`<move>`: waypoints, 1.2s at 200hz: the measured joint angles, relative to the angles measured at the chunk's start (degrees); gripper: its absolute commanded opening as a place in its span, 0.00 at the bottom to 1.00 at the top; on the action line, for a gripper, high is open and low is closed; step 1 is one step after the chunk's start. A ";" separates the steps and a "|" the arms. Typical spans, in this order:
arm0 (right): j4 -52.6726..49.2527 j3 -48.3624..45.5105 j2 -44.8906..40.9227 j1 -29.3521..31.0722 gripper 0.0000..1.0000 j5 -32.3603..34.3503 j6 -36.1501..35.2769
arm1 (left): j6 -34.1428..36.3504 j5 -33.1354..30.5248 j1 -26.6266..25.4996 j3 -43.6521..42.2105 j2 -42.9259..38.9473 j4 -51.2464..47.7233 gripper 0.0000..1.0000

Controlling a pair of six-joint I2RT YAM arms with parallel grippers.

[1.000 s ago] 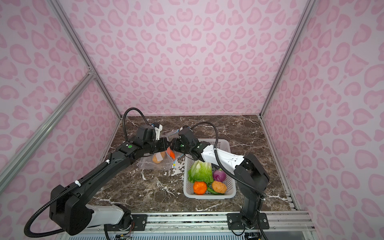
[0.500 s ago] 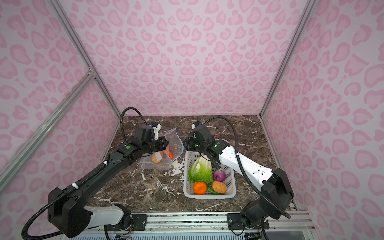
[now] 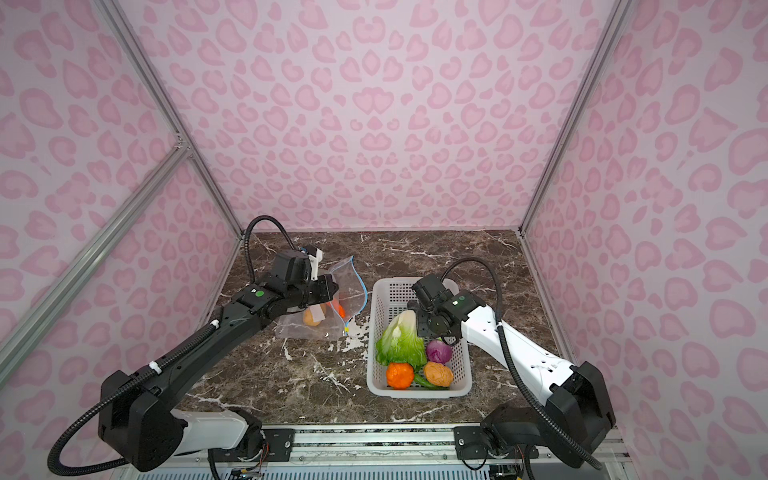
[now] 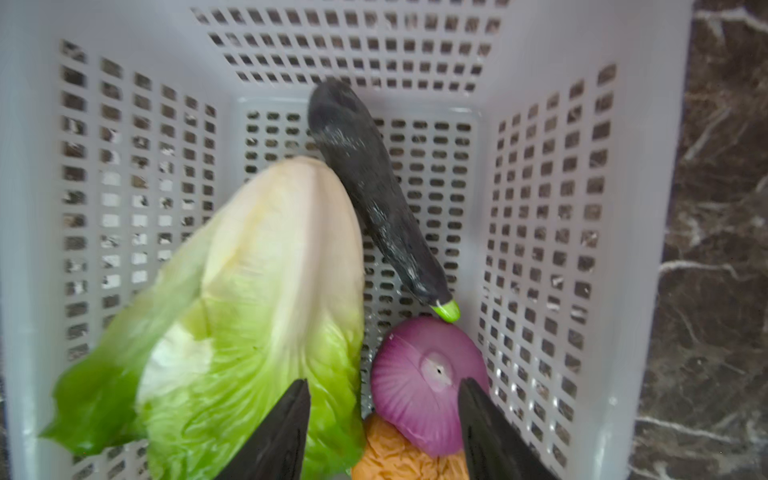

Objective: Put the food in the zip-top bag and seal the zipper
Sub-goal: 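Return the right gripper over the basket, then lower the right gripper onto the purple onion and grasp it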

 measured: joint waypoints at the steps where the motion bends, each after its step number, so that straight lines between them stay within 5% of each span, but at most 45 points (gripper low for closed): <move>1: -0.02 -0.11 -0.04 0.00 0.61 0.02 0.02 | 0.00 0.00 0.00 0.00 0.00 0.00 0.02; 240: 8.96 -12.39 6.10 -1.01 0.85 -2.78 4.04 | -0.04 0.02 0.00 -0.31 0.00 0.07 0.02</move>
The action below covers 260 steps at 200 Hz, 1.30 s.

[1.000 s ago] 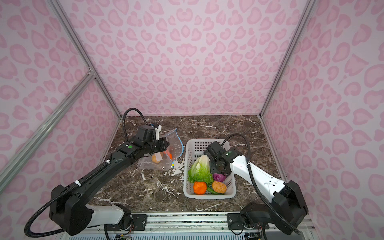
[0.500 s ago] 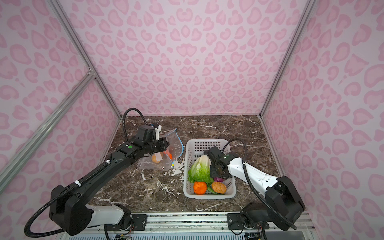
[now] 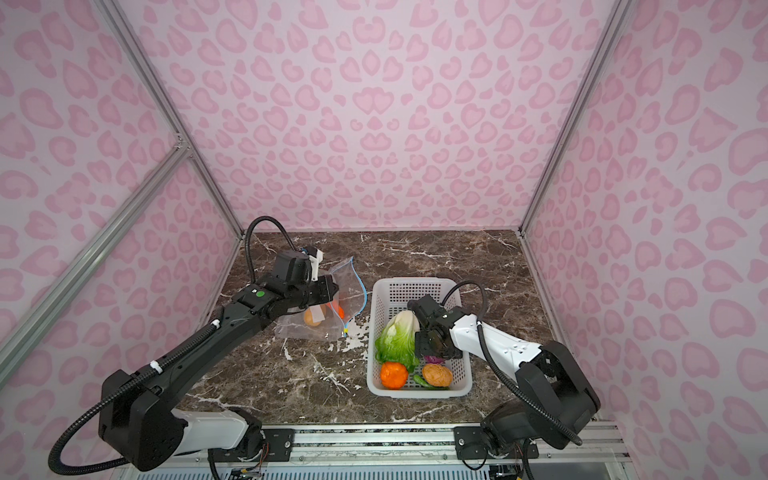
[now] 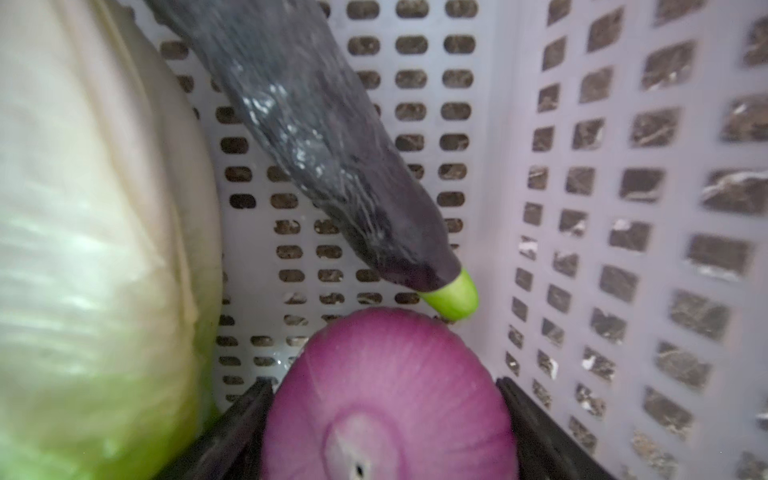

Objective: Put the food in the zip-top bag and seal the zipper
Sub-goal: 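Lower the right gripper onto the purple onion and grasp it, then carry the purple onion into the bag mouth and release it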

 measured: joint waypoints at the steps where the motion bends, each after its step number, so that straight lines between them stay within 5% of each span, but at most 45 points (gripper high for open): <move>1: 0.02 -0.02 -0.02 0.00 0.85 0.00 0.00 | 0.00 0.00 0.00 0.00 0.00 0.00 0.02; 104: 0.79 -0.61 -1.88 -0.09 0.64 -1.07 1.18 | -0.02 -0.02 0.00 -0.02 -0.02 0.15 0.02; 195: -2.62 12.20 -8.83 -6.62 0.60 1.25 -4.46 | -0.02 -0.02 0.00 -0.04 -0.39 0.15 0.02; 260: 17.64 16.35 -4.63 -5.38 0.56 -12.79 -5.55 | -0.02 -0.02 0.00 -0.04 -0.20 0.15 0.02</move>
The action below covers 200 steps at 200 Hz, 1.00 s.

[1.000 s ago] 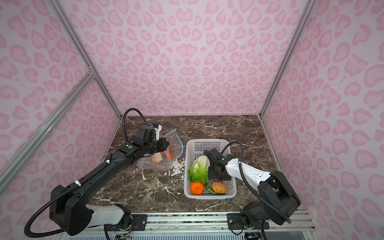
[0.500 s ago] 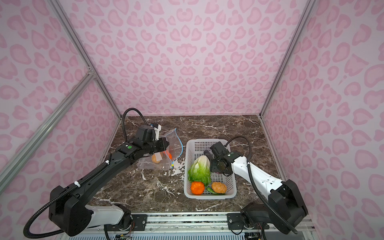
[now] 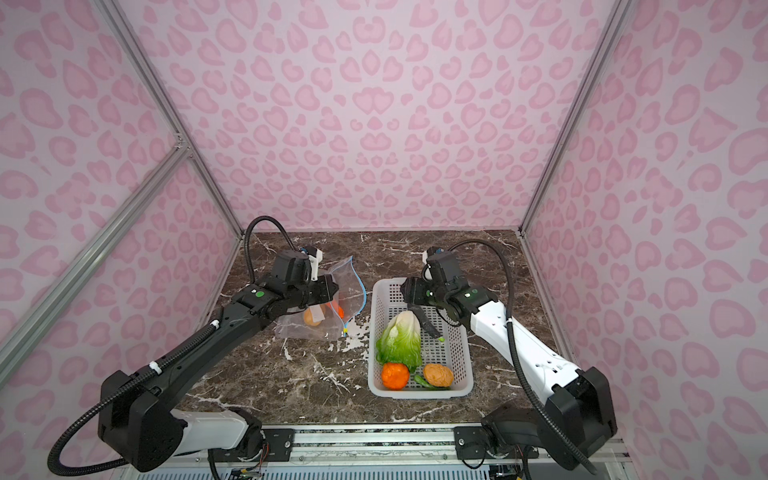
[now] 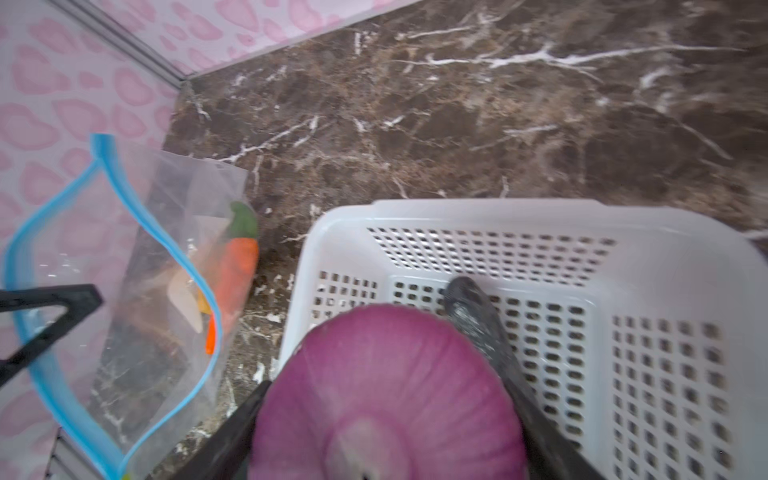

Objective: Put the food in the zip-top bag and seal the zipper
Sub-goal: 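Carry the purple onion into the bag mouth and release it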

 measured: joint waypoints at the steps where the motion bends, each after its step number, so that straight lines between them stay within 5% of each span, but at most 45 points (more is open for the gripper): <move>1: 0.13 0.15 0.15 0.04 0.56 -0.13 0.00 | 0.00 0.00 0.00 0.00 0.00 0.00 0.02; 45: 8.15 9.38 8.22 6.54 0.56 -6.29 -2.14 | 0.02 0.00 0.00 0.02 0.00 -0.02 0.02; 100: 12.98 9.05 13.79 12.41 0.55 -9.35 -1.46 | 0.02 0.46 0.00 0.02 0.04 -0.02 0.02; 200: 17.75 12.37 25.05 15.23 0.59 -6.64 1.27 | -0.07 0.31 0.17 0.02 -1.05 0.22 0.02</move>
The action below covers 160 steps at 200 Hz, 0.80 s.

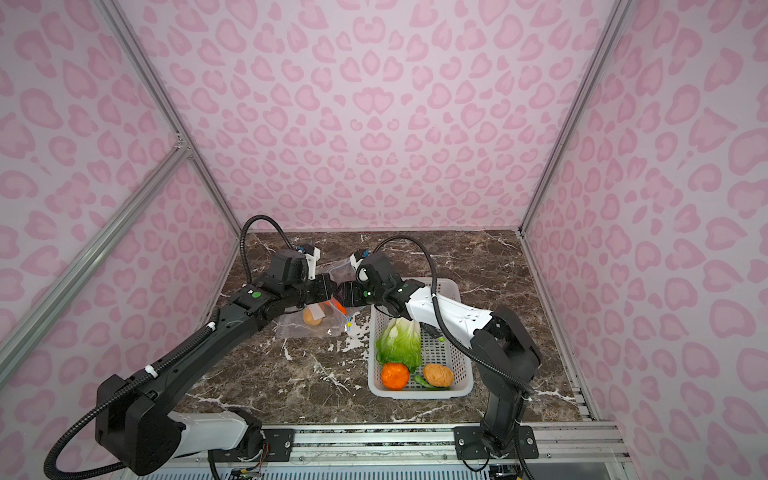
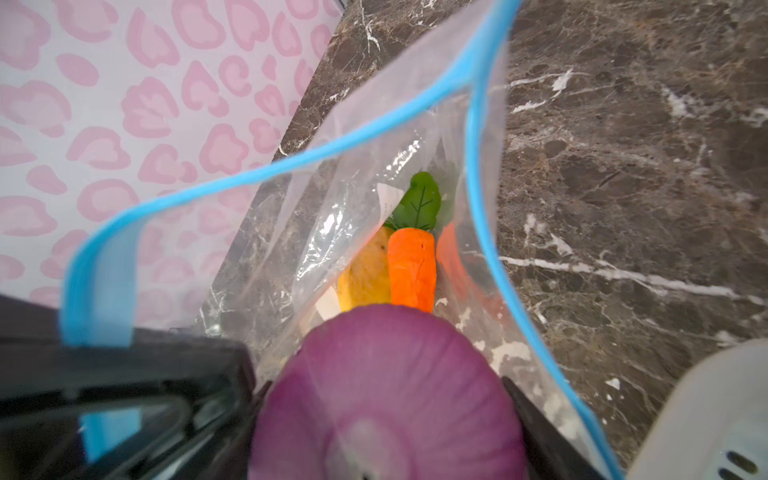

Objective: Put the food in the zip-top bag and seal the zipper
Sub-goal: 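Carry the purple onion into the bag mouth and release it, then move the right gripper back over the basket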

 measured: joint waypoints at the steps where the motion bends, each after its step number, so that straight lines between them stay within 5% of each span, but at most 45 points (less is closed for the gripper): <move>1: 0.00 0.04 0.07 0.02 0.59 0.04 0.00 | -0.02 -0.02 0.00 0.00 0.00 0.00 0.02; 96: -1.09 1.09 1.16 1.42 0.90 3.74 -0.28 | -0.13 -0.90 0.00 0.00 -0.48 0.00 0.02; 160: -6.32 1.53 -7.82 0.44 0.88 5.95 -5.01 | -0.13 -1.49 -0.15 0.00 -1.33 -0.17 0.02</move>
